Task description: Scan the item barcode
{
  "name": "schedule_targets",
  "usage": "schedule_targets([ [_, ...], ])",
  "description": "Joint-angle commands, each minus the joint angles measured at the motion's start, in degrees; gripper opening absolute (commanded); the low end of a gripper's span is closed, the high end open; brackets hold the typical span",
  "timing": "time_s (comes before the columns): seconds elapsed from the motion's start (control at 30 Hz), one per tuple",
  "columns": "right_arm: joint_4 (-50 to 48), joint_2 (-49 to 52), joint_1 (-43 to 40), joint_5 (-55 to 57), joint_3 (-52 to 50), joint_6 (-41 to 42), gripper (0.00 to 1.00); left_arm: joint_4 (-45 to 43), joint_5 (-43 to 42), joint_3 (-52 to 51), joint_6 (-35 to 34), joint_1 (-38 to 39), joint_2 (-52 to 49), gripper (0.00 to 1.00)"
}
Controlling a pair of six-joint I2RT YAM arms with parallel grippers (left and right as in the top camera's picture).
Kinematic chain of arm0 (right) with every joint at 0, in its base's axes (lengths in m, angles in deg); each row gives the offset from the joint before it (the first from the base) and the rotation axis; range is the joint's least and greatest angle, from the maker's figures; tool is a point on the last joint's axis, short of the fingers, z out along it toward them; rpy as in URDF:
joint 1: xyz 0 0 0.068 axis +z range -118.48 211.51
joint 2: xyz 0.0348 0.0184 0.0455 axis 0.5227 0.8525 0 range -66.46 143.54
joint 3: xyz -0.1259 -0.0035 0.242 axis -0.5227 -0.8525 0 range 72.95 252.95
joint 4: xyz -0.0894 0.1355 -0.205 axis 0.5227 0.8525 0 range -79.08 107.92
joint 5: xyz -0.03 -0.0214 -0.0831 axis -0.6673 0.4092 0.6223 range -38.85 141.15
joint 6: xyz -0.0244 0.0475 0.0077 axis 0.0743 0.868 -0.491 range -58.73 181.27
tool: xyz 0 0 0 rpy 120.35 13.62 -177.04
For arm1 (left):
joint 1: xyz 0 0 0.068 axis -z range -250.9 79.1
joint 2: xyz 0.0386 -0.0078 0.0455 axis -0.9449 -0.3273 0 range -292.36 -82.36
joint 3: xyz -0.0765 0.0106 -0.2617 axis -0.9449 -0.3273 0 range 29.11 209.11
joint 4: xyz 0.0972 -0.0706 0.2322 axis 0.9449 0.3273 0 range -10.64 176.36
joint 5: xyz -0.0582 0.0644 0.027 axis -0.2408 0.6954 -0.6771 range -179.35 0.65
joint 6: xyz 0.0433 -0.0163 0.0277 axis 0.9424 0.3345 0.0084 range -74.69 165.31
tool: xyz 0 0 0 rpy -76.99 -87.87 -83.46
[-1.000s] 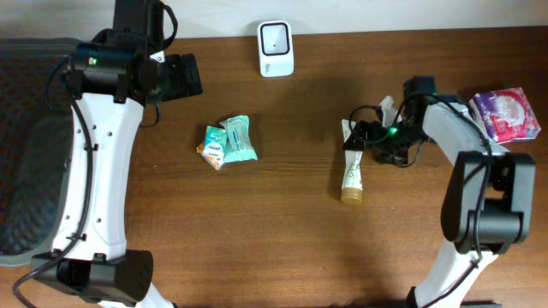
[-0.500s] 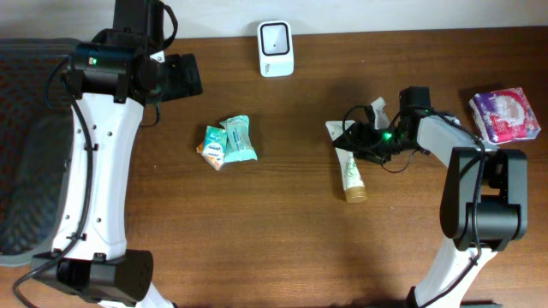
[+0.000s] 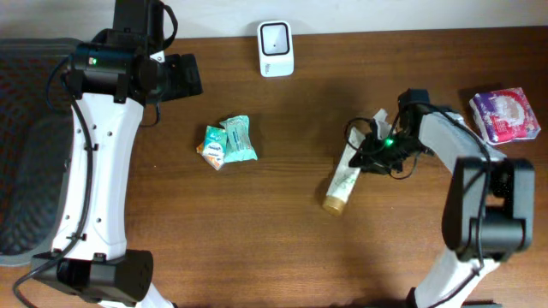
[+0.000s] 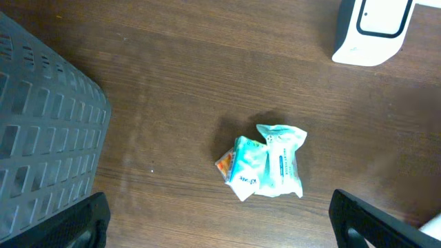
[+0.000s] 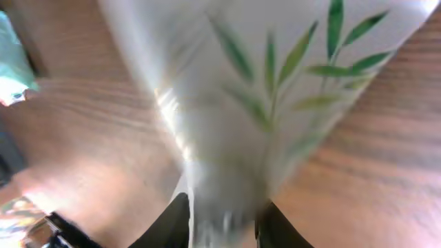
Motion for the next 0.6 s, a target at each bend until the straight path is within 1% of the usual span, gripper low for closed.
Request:
schedule_targets([
  [0.0,2.5,-8.1,1.8,4.3,1.7,-0.2,0.35,-0.1,0.4,0.5,0.7,-0.1,0.2,0.99],
  [0.03,3.4,-9.6,2.2,5.2,1.7,-0.2,0.43,-0.1,0.4,0.5,0.7,-0.1,0.2,0.99],
  [0.07,4.1,-10.3,2.6,6.6,1.7,0.0,0.50,-0.1,0.4,0.5,0.7,-0.1,0.2,0.99],
  [0.1,4.8,-10.4,2.7,6.8,1.7,0.0,0.54,-0.1,0.4,0.5,0.7,-0.1,0.2,0.99],
  [0.23,6.3,-10.4,4.1,9.2,1.7,1.7,0.55,-0.1,0.4,0.5,0.7,-0.1,0.2,0.99],
  [0.3,6.3,-10.4,6.4,13.7,1.7,2.0,0.56,-0.1,0.4,0.5,0.7,-0.1,0.2,0.99],
  [0.33,6.3,-10.4,8.4,18.5,1.7,3.4,0.57,-0.1,0.4,0.5,0.7,-0.1,0.2,0.99],
  [0.37,6.3,-10.4,11.1,24.9,1.7,7.0,0.57,-0.1,0.4,0.5,0.7,-0.1,0.2,0.99],
  [0.4,6.3,-10.4,12.9,28.3,1.7,8.7,0.57,-0.1,0.4,0.5,0.7,-0.1,0.2,0.99],
  [0.43,6.2,-10.4,16.7,34.2,1.7,12.2,0.58,-0.1,0.4,0.5,0.7,-0.1,0.2,0.99],
  [0.5,5.7,-10.3,20.4,39.5,1.7,17.1,0.58,-0.1,0.4,0.5,0.7,-0.1,0.2,0.99],
  [0.57,4.6,-9.9,24.9,47.4,1.7,24.5,0.58,-0.1,0.4,0.5,0.7,-0.1,0.2,0.99],
])
